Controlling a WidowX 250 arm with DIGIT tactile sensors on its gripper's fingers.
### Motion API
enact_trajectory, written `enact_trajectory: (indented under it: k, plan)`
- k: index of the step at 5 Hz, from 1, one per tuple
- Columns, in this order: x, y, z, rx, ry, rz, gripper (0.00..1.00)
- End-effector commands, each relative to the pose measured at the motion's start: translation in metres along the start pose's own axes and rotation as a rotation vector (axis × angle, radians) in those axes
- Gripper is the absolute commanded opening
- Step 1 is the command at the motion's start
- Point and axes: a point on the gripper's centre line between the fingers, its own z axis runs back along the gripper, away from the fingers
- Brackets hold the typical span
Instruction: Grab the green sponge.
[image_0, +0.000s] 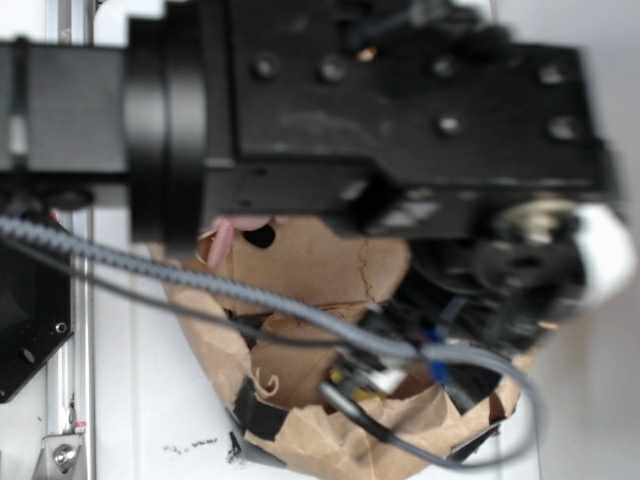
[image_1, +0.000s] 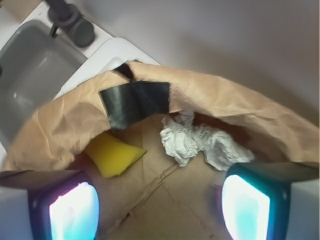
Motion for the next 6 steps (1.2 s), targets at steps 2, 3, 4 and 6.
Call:
enact_trajectory:
  k: [2, 3, 4, 6]
  plan:
    - [-0.019, -0.018, 0.005, 0.051, -0.025, -0.153, 1.00]
    - [-0.019, -0.018, 0.005, 0.051, -0.025, -0.153, 1.00]
    - [-0.019, -0.018, 0.005, 0.051, -0.025, -0.153, 1.00]
    - [-0.018, -0.008, -0.040, 0.016, -0.018, -0.314, 1.00]
